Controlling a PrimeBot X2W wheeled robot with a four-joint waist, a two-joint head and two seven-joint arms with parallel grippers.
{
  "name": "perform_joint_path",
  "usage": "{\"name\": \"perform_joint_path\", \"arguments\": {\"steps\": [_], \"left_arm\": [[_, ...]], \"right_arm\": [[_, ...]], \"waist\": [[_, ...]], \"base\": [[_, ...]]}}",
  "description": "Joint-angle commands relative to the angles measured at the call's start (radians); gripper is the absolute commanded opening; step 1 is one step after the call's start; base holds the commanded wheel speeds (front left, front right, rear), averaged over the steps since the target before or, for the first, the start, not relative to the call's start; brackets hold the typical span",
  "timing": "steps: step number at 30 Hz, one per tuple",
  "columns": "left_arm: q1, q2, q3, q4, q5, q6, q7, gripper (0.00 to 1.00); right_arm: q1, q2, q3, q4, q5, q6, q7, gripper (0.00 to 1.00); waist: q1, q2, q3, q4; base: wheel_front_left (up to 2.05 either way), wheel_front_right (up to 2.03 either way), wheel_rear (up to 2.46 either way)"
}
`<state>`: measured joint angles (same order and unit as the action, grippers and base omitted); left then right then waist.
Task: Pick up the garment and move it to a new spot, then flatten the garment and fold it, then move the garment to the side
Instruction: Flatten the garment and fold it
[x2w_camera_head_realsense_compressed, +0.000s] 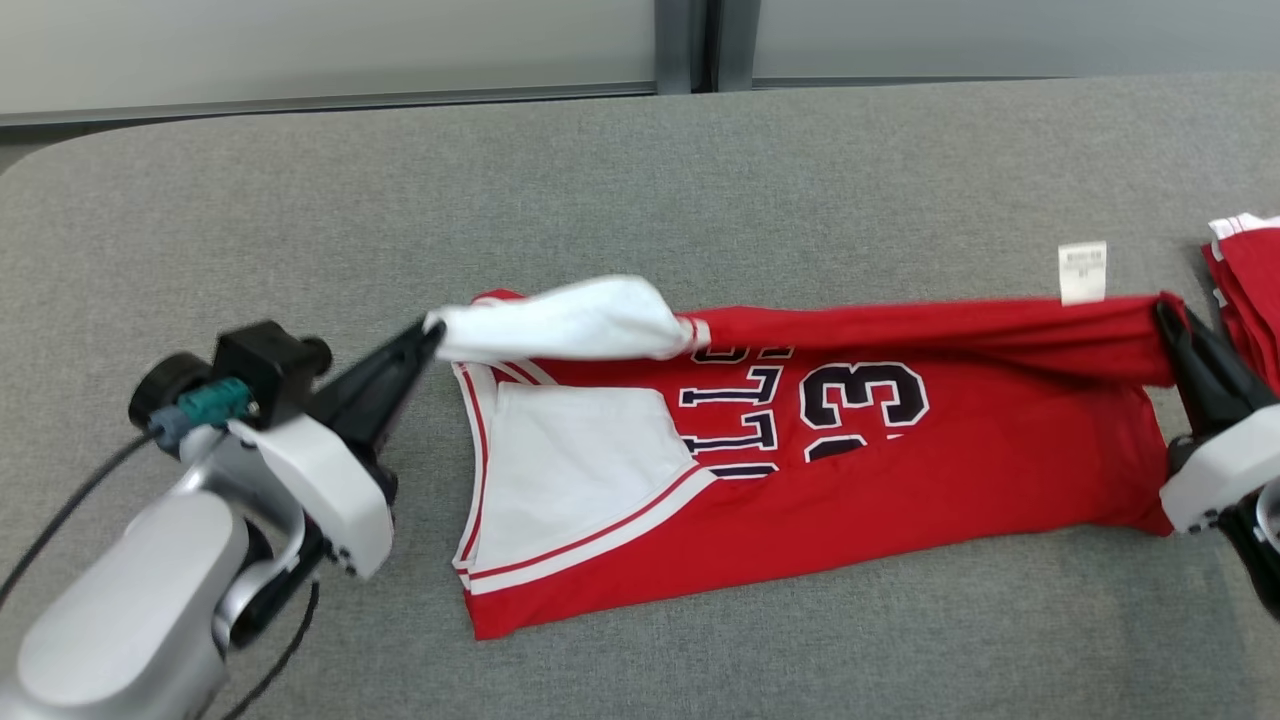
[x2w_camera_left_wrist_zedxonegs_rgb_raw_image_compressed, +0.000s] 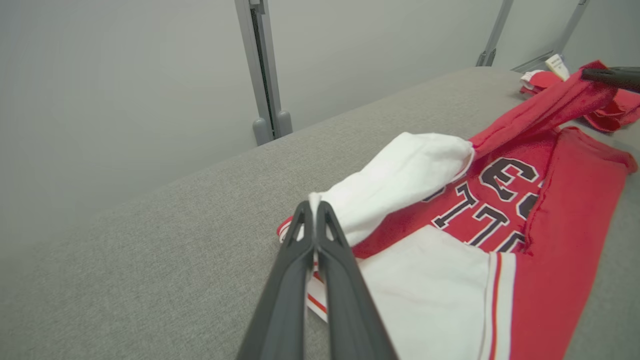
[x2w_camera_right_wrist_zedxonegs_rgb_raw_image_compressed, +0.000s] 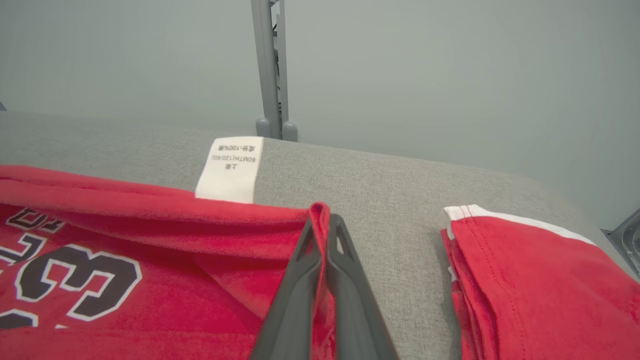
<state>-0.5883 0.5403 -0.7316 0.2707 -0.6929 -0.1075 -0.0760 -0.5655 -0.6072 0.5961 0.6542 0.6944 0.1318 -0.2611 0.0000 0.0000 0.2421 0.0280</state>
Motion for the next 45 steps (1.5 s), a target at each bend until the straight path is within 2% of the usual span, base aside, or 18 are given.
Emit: {"name": "perform_joint_path", "arguments": {"steps": [1,7,10,18,24,26,33,41,42,43,44,45], "left_arm": [[0.029,0.02,-0.006,-0.04,-0.01,0.009,0.019,0.0],[0.134,0.105,-0.053,-0.212,-0.018,0.03,0.126,0.0],[0.176,0.119,-0.066,-0.258,-0.043,0.041,0.158,0.0],[0.223,0.156,-0.107,-0.289,-0.073,0.039,0.245,0.0],[0.235,0.16,-0.123,-0.271,-0.103,0.031,0.284,0.0],[0.235,0.161,-0.126,-0.265,-0.107,0.029,0.29,0.0],[0.249,0.151,-0.135,-0.255,-0.129,0.025,0.295,0.0],[0.253,0.156,-0.145,-0.269,-0.152,0.016,0.305,0.02],[0.255,0.157,-0.136,-0.265,-0.153,0.032,0.3,0.25],[0.251,0.159,-0.128,-0.262,-0.138,0.048,0.288,0.44],[0.248,0.155,-0.118,-0.258,-0.133,0.068,0.275,1.0],[0.248,0.147,-0.107,-0.253,-0.13,0.087,0.262,1.0]], "right_arm": [[0.022,-0.006,0.006,0.002,0.007,-0.002,-0.005,0.0],[0.063,-0.031,0.05,0.019,0.044,-0.002,-0.005,0.0],[0.075,-0.044,0.086,0.021,0.07,-0.002,0.009,0.0],[0.084,-0.093,0.185,-0.019,0.161,-0.002,0.077,0.0],[0.079,-0.11,0.243,-0.036,0.212,-0.002,0.109,0.0],[0.084,-0.118,0.263,-0.034,0.231,-0.002,0.132,1.0],[0.071,-0.135,0.269,-0.02,0.307,-0.002,0.134,1.0],[0.032,-0.115,0.25,0.057,0.277,-0.002,0.065,1.0],[0.026,-0.108,0.242,0.069,0.27,-0.002,0.052,1.0],[0.019,-0.099,0.234,0.08,0.265,-0.002,0.04,1.0],[0.012,-0.091,0.226,0.088,0.256,-0.002,0.028,1.0],[0.008,-0.083,0.213,0.095,0.255,-0.002,0.017,1.0]], "waist": [[0.0,0.0,-0.007,0.005],[0.0,0.0,-0.024,0.006],[0.0,0.0,-0.03,0.002],[0.0,0.0,-0.037,-0.015],[0.0,0.0,-0.044,-0.021],[0.0,0.0,-0.049,-0.023],[0.0,0.0,-0.07,-0.026],[0.0,0.0,-0.086,-0.025],[0.0,0.0,-0.089,-0.025],[0.0,0.0,-0.092,-0.025],[0.0,0.0,-0.094,-0.024],[0.0,0.0,-0.097,-0.024]], "base": [[0.0,0.0,0.0],[0.0,0.0,0.0],[0.0,0.0,0.0],[0.0,0.0,0.0],[0.0,0.0,0.0],[0.0,0.0,0.0],[0.0,0.0,0.0],[0.0,0.0,0.0],[0.0,0.0,0.0],[0.0,0.0,0.0],[0.0,0.0,0.0],[0.0,0.0,0.0]]}}
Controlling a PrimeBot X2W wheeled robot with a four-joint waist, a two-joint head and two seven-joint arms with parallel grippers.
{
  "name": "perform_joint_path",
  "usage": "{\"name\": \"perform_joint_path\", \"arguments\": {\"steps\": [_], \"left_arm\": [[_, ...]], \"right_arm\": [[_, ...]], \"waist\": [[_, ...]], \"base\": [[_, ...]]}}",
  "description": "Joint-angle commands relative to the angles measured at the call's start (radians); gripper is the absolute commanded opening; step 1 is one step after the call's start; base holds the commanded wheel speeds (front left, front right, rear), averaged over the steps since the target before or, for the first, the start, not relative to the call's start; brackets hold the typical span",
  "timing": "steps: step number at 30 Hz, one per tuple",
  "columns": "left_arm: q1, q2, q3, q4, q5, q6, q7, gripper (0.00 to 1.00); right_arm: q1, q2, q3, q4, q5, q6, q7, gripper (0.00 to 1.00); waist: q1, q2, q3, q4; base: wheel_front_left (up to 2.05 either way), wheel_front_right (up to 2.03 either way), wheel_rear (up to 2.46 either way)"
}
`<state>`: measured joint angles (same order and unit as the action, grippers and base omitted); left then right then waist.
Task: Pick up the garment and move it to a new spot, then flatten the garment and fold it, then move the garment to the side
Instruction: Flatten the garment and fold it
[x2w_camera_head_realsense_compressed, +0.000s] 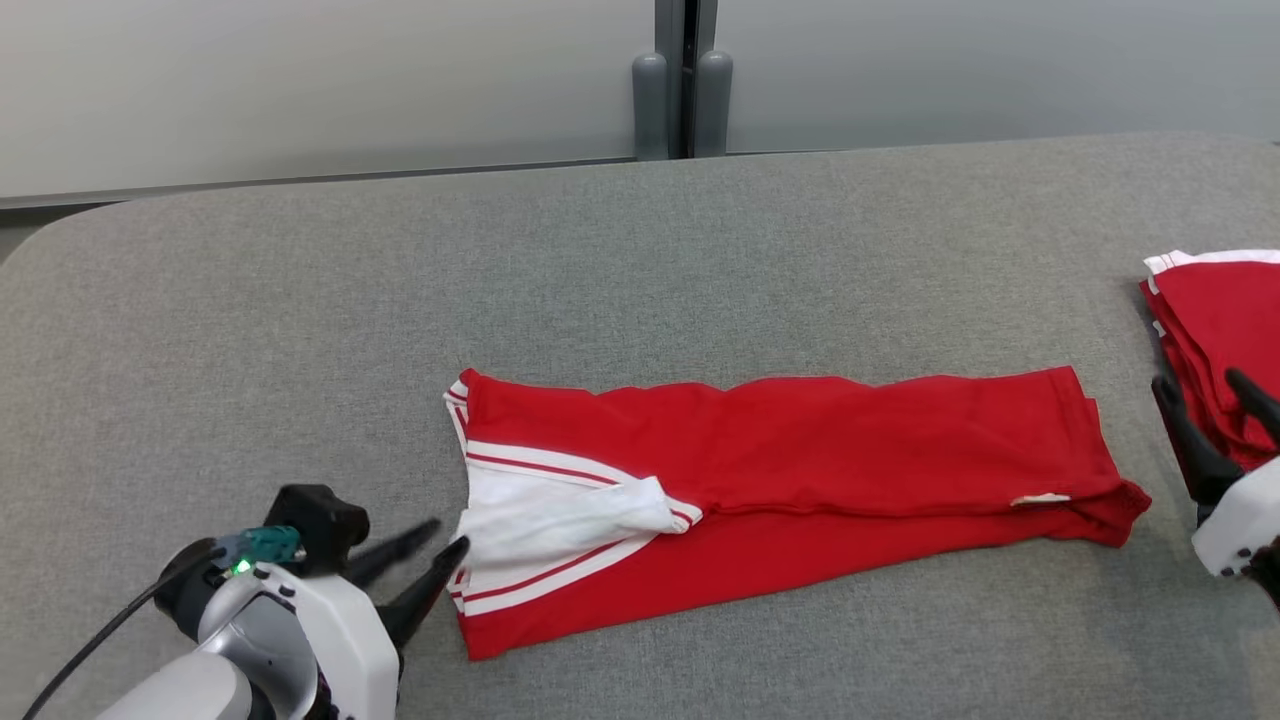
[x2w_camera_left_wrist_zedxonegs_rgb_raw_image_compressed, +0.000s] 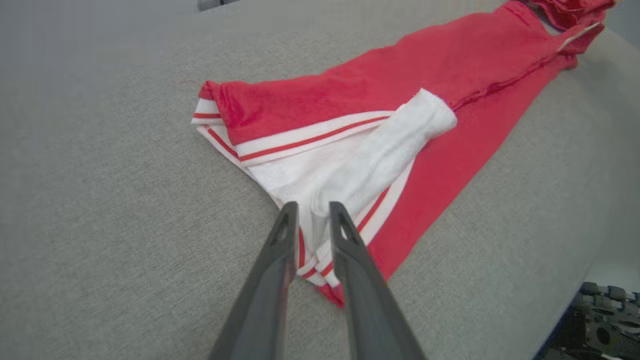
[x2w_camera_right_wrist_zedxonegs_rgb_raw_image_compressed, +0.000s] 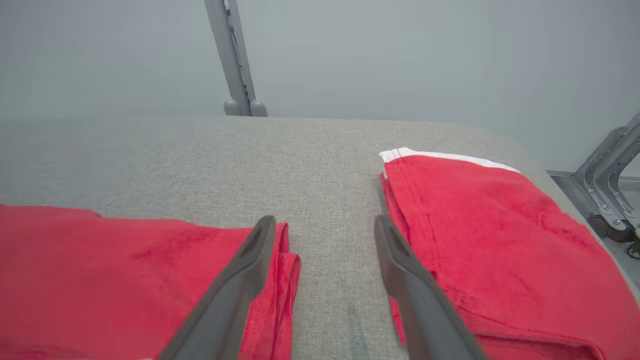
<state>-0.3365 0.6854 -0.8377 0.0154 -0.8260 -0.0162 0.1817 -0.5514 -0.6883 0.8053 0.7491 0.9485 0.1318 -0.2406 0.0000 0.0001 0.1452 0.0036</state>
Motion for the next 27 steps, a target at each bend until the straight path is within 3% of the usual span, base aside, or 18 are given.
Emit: {"name": "perform_joint_path", "arguments": {"steps": [1,4,9,11,15,21,27], "left_arm": [[-0.006,-0.003,0.008,0.004,0.008,0.011,-0.011,1.0],[-0.017,-0.024,0.053,0.011,0.016,0.059,-0.082,1.0],[-0.025,-0.094,0.177,0.028,0.016,0.155,-0.299,1.0],[-0.024,-0.138,0.247,0.041,0.023,0.199,-0.404,1.0],[0.011,-0.26,0.403,0.042,0.056,0.24,-0.446,1.0],[0.137,-0.469,0.622,0.081,0.245,0.127,-0.447,1.0],[0.218,-0.605,0.781,0.098,0.365,0.027,-0.447,1.0]], "right_arm": [[-0.008,0.006,-0.013,0.003,0.001,-0.002,-0.012,1.0],[-0.016,0.027,-0.068,-0.006,-0.03,-0.002,-0.024,1.0],[0.029,0.077,-0.281,-0.127,-0.155,-0.002,-0.025,1.0],[0.069,0.113,-0.38,-0.195,-0.219,-0.002,-0.025,1.0],[0.169,0.193,-0.529,-0.33,-0.354,-0.002,-0.025,1.0],[0.312,0.329,-0.644,-0.497,-0.521,-0.002,-0.026,1.0],[0.384,0.406,-0.672,-0.547,-0.601,-0.002,-0.026,1.0]], "waist": [[0.0,-0.0001,-0.003,0.0],[0.0,-0.0001,-0.011,0.002],[0.0,-0.0001,-0.018,0.001],[0.0,-0.0001,-0.019,0.0],[0.0,-0.0001,-0.022,0.002],[0.0,-0.0001,-0.027,-0.005],[0.0,-0.0001,-0.029,-0.008]], "base": [[0.0,0.0,0.0],[0.0,0.0,0.0],[0.0,0.0,0.0],[0.0,0.0,0.0],[0.0,0.0,0.0],[0.0,0.0,0.0],[0.0,0.0,0.0]]}}
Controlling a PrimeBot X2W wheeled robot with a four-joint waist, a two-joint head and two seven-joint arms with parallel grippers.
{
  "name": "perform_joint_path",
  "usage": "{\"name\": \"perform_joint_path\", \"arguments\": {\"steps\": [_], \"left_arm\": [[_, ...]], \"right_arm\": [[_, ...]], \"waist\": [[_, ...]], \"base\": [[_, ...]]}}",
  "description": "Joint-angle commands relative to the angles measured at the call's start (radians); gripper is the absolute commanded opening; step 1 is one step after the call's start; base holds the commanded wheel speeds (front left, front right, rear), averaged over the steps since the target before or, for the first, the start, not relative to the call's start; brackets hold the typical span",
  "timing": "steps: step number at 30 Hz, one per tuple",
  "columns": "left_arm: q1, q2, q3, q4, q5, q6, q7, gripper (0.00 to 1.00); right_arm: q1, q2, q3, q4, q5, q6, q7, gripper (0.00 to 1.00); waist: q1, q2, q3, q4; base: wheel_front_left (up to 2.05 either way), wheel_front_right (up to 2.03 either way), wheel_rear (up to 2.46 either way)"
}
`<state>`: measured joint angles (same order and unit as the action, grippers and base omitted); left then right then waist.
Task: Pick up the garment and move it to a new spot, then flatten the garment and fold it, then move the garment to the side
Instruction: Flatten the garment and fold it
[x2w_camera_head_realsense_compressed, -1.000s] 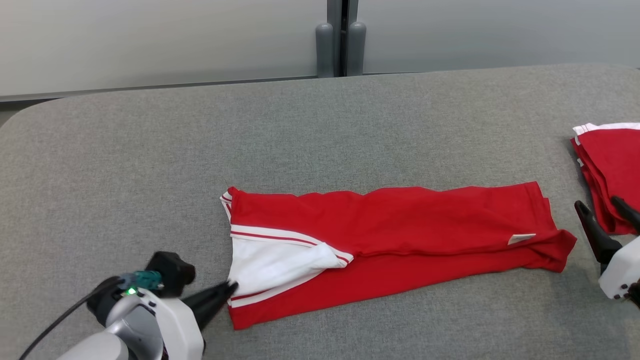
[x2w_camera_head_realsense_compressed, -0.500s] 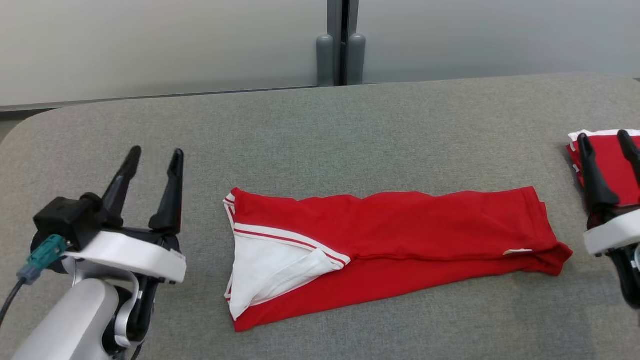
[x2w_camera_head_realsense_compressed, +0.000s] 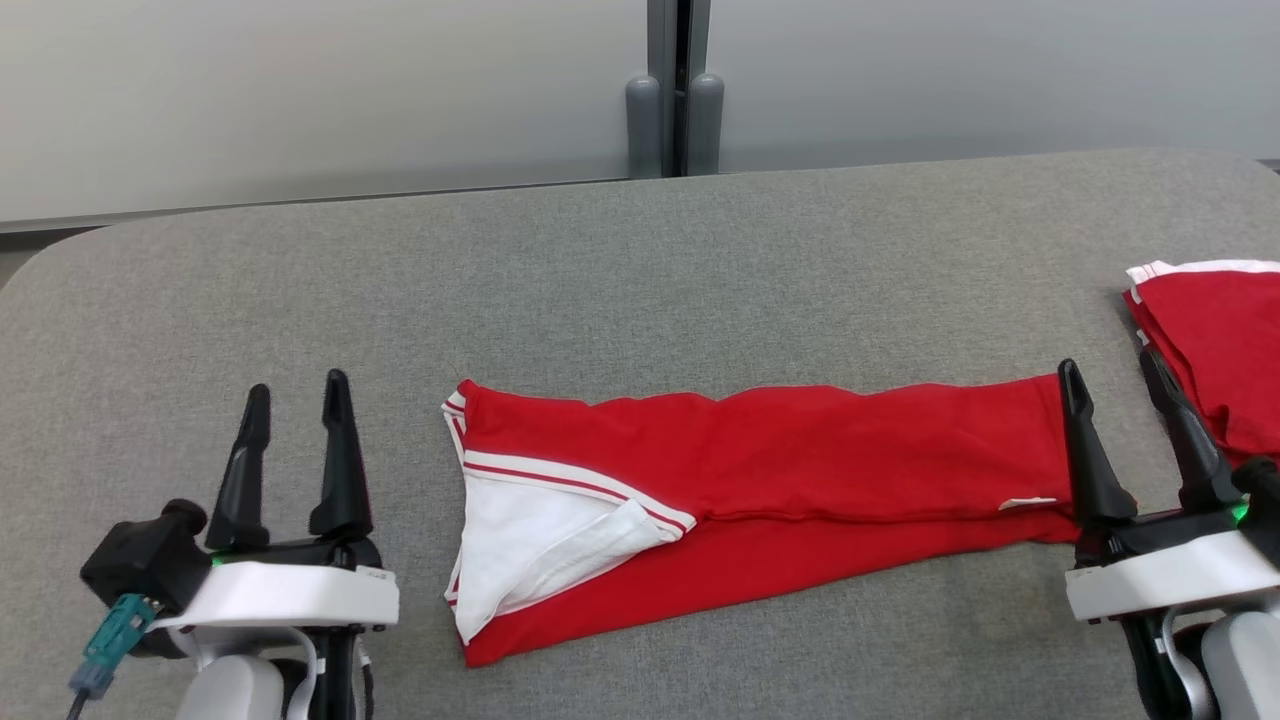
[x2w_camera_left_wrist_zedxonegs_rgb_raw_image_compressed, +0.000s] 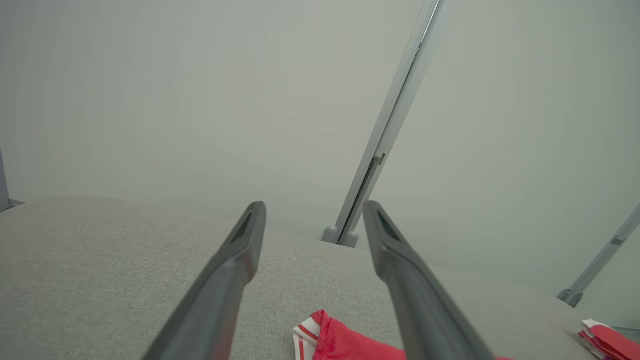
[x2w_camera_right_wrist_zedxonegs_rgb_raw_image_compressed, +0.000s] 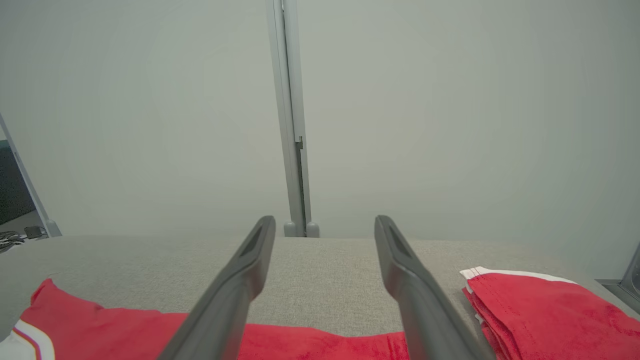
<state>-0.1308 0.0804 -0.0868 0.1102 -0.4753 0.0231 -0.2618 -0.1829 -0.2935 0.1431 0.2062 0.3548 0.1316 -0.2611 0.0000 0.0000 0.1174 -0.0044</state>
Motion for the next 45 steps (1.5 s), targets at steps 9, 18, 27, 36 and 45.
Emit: {"name": "perform_joint_path", "arguments": {"steps": [9,18,27,36,45], "left_arm": [[-0.008,-0.027,0.084,0.056,0.075,-0.095,-0.002,1.0],[-0.039,-0.027,0.065,0.081,0.091,-0.109,-0.002,1.0],[-0.064,-0.028,0.039,0.089,0.087,-0.105,-0.003,1.0],[-0.076,-0.028,0.029,0.094,0.091,-0.102,-0.003,1.0],[-0.08,-0.028,0.029,0.101,0.09,-0.1,-0.003,1.0]], "right_arm": [[0.025,0.06,-0.042,0.023,-0.032,-0.002,-0.005,1.0],[-0.054,0.097,-0.133,0.26,0.031,-0.001,-0.005,1.0],[-0.154,0.097,-0.181,0.52,0.029,-0.001,-0.004,1.0],[-0.194,0.118,-0.162,0.667,0.049,-0.001,-0.002,1.0],[-0.203,0.112,-0.095,0.67,0.088,-0.001,-0.001,0.0]], "waist": [[0.0,0.0,0.017,0.011],[0.0,0.0,0.066,0.026],[0.0,0.0,0.098,0.037],[0.0,0.0,0.108,0.034],[0.0,0.0,0.101,0.032]], "base": [[0.0,0.0,0.0],[0.0,0.0,0.0],[0.0,0.0,0.0],[0.0,0.0,0.0],[0.0,0.0,0.0]]}}
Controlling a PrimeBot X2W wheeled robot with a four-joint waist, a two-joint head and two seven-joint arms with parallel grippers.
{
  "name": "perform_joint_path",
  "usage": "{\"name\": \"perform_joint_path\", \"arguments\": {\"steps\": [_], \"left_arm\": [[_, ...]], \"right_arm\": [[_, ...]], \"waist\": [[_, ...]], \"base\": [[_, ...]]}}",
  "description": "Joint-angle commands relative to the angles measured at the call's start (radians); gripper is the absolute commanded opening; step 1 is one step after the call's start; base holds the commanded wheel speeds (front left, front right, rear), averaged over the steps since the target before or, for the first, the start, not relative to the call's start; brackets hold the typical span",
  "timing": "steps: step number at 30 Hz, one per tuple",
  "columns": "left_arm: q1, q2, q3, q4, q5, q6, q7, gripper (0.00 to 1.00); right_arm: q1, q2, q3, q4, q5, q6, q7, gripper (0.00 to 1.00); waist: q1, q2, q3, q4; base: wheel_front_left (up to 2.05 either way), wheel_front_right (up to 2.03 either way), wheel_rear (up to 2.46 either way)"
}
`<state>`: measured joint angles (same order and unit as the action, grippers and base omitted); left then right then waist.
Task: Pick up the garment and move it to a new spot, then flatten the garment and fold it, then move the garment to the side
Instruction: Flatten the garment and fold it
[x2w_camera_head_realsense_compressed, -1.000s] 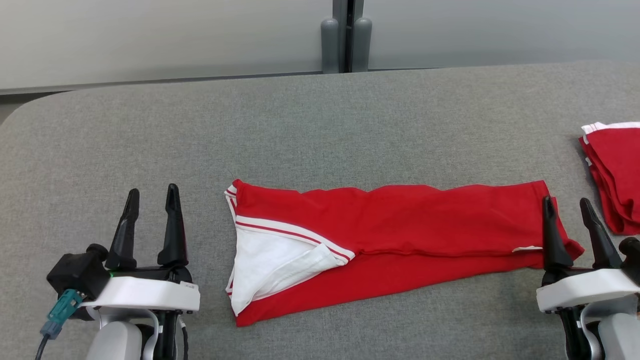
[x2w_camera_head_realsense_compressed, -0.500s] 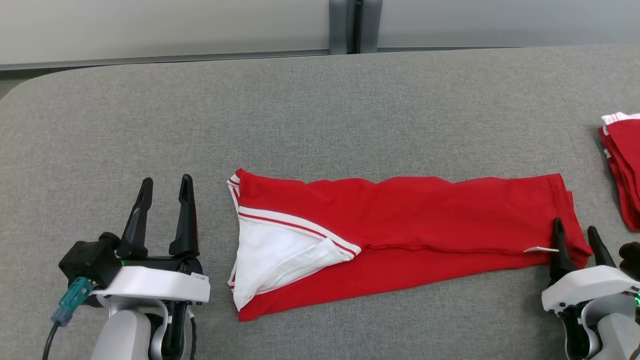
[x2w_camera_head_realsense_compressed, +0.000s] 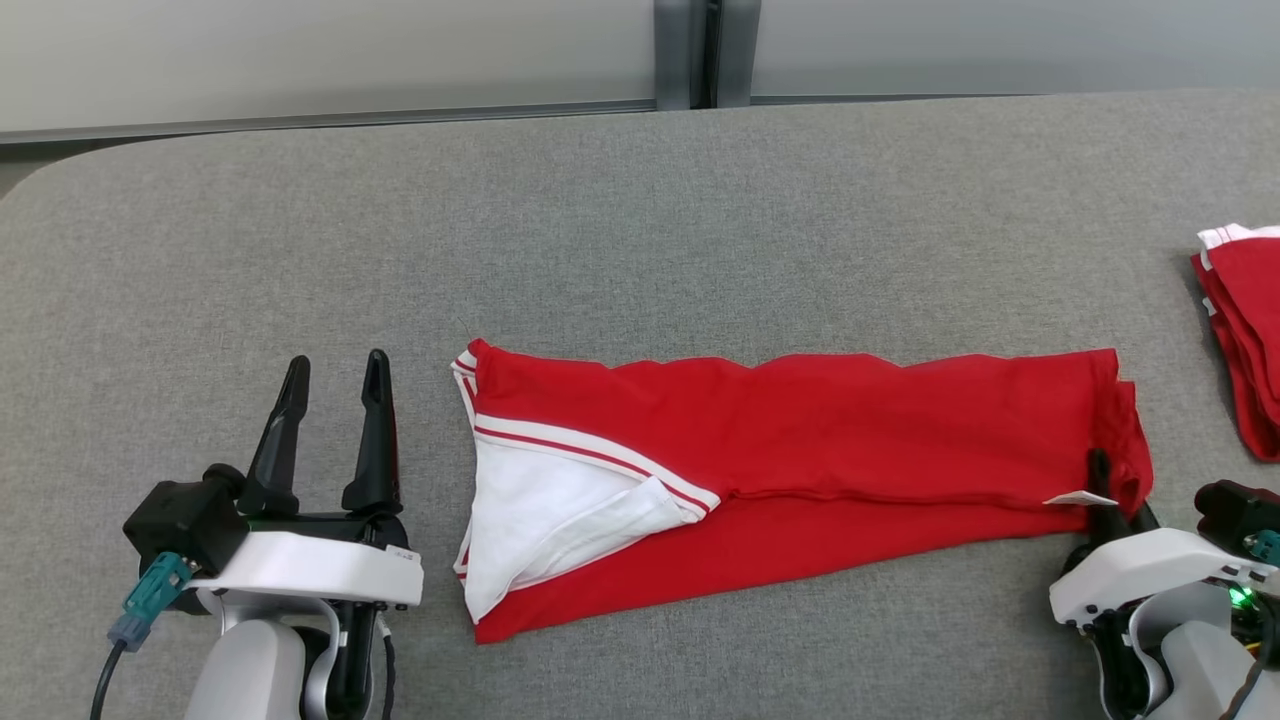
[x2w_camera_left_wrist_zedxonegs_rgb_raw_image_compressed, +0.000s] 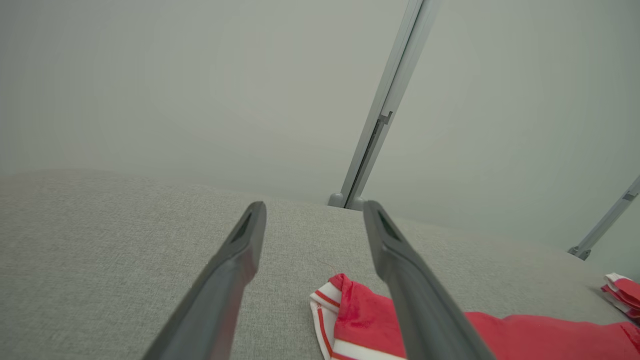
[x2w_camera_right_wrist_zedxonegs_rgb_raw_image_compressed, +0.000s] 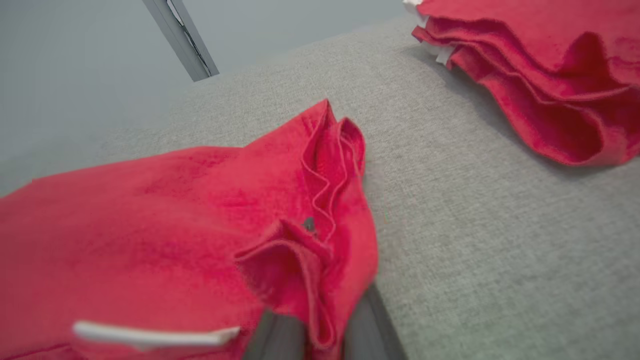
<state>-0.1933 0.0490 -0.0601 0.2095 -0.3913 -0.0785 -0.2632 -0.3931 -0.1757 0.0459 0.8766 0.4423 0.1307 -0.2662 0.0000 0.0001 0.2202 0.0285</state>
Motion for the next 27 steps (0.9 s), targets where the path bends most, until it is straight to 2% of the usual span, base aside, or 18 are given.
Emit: {"name": "perform_joint_path", "arguments": {"steps": [1,5,10,15,21,27], "left_arm": [[-0.016,0.004,0.004,0.002,0.005,0.002,-0.001,1.0],[-0.005,0.003,0.004,0.007,0.004,0.001,-0.001,1.0],[0.012,0.003,0.01,0.01,0.004,-0.001,-0.001,1.0],[0.023,0.004,0.014,0.014,-0.003,-0.004,-0.001,1.0],[0.045,0.003,0.02,0.019,-0.014,-0.003,-0.001,1.0],[0.054,0.004,0.01,0.024,-0.024,-0.001,-0.001,1.0]], "right_arm": [[0.01,-0.017,0.002,-0.003,-0.003,0.0,0.003,0.0],[0.02,-0.06,-0.052,-0.008,-0.018,-0.001,0.002,0.0],[0.031,-0.109,-0.177,-0.04,-0.065,-0.001,0.002,0.0],[0.045,-0.099,-0.255,-0.07,-0.108,-0.001,0.002,0.0],[0.046,-0.044,-0.182,-0.173,-0.101,-0.001,0.002,0.0],[0.049,0.029,0.001,-0.311,-0.063,0.0,0.032,0.0]], "waist": [[0.0,-0.0001,-0.004,-0.001],[0.0,-0.0001,-0.02,-0.003],[0.0,-0.0001,-0.044,-0.008],[0.0,-0.0001,-0.065,-0.012],[0.0,-0.0001,-0.092,-0.023],[0.0,-0.0001,-0.116,-0.025]], "base": [[0.0,0.0,0.0],[0.0,0.0,0.0],[0.0,0.0,0.0],[0.0,0.0,0.0],[0.0,0.0,0.0],[0.0,0.0,0.0]]}}
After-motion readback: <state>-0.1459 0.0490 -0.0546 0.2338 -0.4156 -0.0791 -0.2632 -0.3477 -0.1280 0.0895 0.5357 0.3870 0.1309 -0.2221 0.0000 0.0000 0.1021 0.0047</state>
